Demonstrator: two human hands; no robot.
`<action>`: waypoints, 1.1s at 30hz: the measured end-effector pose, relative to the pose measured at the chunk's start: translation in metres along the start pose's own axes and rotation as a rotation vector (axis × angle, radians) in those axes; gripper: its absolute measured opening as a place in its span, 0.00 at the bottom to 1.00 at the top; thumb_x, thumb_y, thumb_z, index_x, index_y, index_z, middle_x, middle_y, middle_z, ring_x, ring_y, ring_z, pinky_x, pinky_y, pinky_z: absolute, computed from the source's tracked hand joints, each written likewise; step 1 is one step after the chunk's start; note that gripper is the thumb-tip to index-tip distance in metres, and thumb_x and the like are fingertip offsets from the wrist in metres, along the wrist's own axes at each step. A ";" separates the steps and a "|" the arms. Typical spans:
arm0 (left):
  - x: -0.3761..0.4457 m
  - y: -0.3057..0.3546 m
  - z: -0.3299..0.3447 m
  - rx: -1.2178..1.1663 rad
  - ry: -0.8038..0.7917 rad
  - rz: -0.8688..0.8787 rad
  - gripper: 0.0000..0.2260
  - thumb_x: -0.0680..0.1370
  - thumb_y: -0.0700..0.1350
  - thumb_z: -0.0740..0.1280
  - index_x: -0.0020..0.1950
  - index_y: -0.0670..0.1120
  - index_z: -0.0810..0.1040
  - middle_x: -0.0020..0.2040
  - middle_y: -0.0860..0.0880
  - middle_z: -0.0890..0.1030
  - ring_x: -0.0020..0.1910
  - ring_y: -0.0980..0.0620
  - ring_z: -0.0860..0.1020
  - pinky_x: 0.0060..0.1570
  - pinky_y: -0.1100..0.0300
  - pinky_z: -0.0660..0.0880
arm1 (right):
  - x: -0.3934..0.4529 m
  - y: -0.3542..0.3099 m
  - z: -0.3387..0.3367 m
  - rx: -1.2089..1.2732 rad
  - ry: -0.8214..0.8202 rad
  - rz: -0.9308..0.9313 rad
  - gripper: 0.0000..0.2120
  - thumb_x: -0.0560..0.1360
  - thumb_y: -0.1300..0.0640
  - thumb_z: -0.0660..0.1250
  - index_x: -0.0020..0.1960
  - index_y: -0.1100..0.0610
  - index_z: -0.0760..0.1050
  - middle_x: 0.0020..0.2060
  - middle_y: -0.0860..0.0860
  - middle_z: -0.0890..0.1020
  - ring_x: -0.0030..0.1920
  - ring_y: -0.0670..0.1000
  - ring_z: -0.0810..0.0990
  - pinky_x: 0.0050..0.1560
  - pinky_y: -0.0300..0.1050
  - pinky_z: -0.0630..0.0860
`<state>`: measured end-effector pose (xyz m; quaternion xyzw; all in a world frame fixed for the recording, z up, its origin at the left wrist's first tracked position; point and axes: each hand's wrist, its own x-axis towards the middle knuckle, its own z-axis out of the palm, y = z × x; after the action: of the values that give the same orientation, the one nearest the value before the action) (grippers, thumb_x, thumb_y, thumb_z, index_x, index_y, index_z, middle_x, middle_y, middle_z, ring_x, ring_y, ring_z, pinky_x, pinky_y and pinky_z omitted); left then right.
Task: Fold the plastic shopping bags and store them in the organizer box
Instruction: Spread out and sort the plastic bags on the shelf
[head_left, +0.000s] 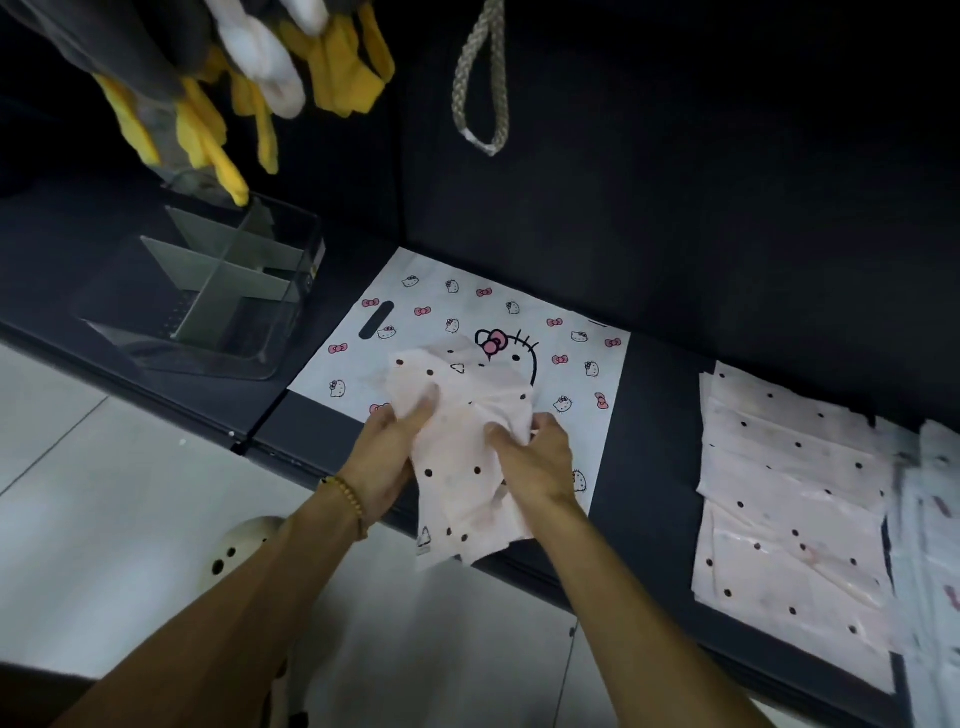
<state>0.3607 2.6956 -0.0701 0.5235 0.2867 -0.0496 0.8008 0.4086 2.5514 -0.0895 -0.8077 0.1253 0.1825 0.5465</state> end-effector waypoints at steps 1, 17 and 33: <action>0.000 -0.001 0.001 0.078 0.043 0.037 0.11 0.76 0.46 0.69 0.56 0.43 0.80 0.52 0.43 0.84 0.45 0.49 0.84 0.42 0.55 0.80 | -0.001 0.000 0.000 -0.038 -0.010 -0.010 0.14 0.69 0.47 0.72 0.48 0.52 0.72 0.43 0.48 0.80 0.41 0.46 0.81 0.34 0.35 0.74; 0.039 -0.019 0.044 0.441 -0.257 0.188 0.08 0.74 0.48 0.71 0.53 0.53 0.81 0.49 0.49 0.84 0.52 0.56 0.81 0.50 0.62 0.76 | 0.010 0.043 -0.117 0.546 -0.019 0.113 0.07 0.74 0.64 0.70 0.52 0.57 0.81 0.48 0.54 0.86 0.49 0.54 0.85 0.49 0.50 0.82; 0.096 -0.055 0.041 1.323 0.117 0.669 0.08 0.79 0.36 0.60 0.51 0.40 0.78 0.45 0.43 0.80 0.46 0.43 0.76 0.42 0.53 0.72 | 0.016 0.041 -0.141 0.753 0.019 0.117 0.12 0.76 0.66 0.66 0.60 0.63 0.77 0.55 0.58 0.83 0.55 0.58 0.82 0.56 0.57 0.78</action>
<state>0.4364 2.6572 -0.1521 0.9575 0.0645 0.0626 0.2741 0.4282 2.4055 -0.0836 -0.5436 0.2344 0.1472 0.7924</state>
